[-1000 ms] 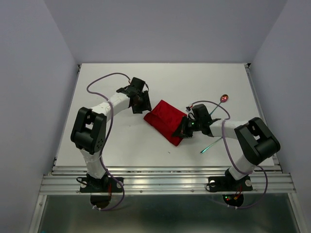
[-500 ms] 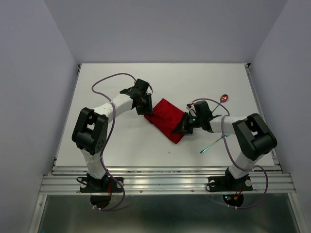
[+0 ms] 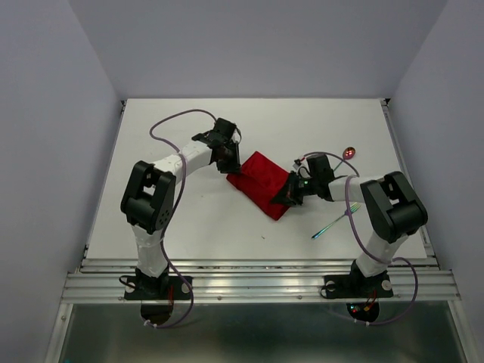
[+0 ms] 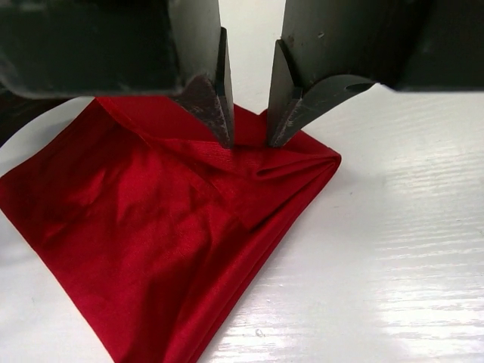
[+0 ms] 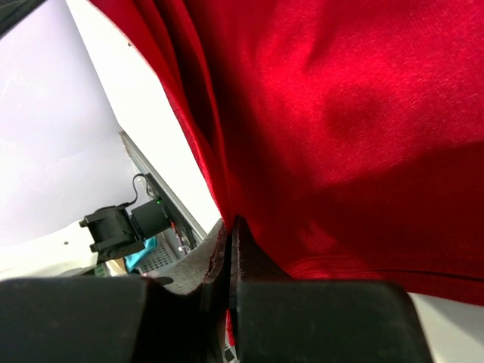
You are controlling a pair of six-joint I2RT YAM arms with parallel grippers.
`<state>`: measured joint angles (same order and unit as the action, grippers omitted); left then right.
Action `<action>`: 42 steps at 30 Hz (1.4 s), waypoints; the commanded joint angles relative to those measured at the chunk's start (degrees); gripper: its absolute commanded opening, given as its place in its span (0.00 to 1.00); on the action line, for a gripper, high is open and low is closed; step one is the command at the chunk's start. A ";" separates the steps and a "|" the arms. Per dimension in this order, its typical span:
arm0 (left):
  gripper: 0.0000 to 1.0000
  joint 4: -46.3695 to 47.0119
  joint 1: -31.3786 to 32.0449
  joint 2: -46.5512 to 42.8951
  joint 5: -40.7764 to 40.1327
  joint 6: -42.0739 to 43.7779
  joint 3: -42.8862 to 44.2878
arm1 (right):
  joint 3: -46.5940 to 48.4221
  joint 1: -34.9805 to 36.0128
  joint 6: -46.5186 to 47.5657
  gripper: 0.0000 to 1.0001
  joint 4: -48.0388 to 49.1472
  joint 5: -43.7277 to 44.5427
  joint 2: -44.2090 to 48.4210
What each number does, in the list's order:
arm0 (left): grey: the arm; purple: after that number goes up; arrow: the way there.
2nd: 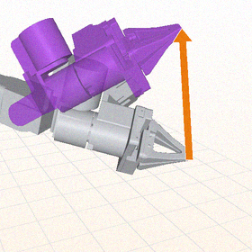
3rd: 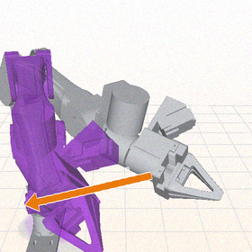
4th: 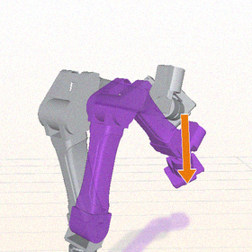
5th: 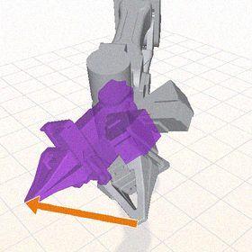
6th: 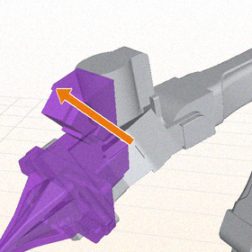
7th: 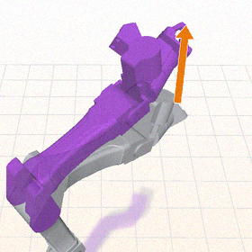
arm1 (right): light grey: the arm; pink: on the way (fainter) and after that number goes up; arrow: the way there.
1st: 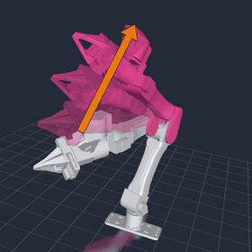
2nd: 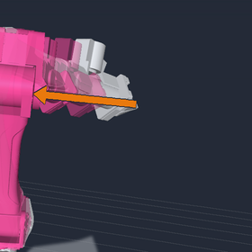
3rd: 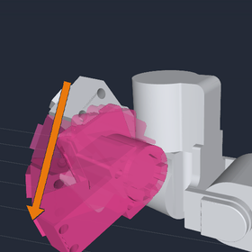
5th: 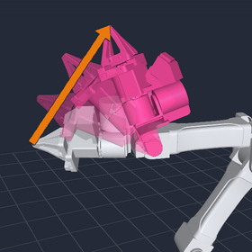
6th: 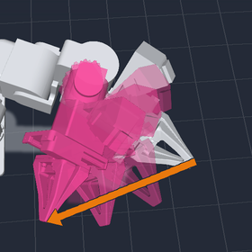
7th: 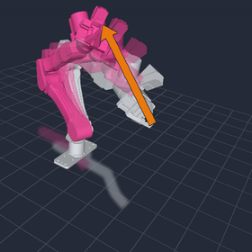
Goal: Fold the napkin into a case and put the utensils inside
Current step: Fold the lower triangle-folded napkin at the center of the board, then smooth out the 2/3-rectangle-folded napkin at the center of the board.
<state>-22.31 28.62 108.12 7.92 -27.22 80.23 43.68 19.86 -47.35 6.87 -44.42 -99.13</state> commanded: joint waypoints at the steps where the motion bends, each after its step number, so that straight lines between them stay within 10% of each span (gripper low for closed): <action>1: 0.34 0.68 0.38 2.00 1.39 1.29 3.35 | 2.02 -0.78 0.86 0.01 1.21 -3.03 -1.59; 15: 0.31 3.76 0.73 9.13 2.98 -0.20 6.87 | 2.37 -2.54 2.17 0.01 0.95 -2.08 -1.59; 24: 0.31 4.29 0.91 10.63 2.62 -0.03 5.21 | 10.10 -2.54 16.23 0.57 -21.88 23.83 10.35; 36: 0.31 4.29 1.09 11.24 2.63 -0.11 5.12 | 22.23 -2.54 24.58 0.76 -25.15 39.76 -2.19; 42: 0.31 4.11 1.17 11.24 2.45 -0.20 5.47 | 21.36 -2.54 26.35 0.65 -25.07 38.45 -4.23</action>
<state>-17.37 29.26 119.07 10.76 -27.86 85.12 64.10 17.63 -23.35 -16.97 -7.20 -103.37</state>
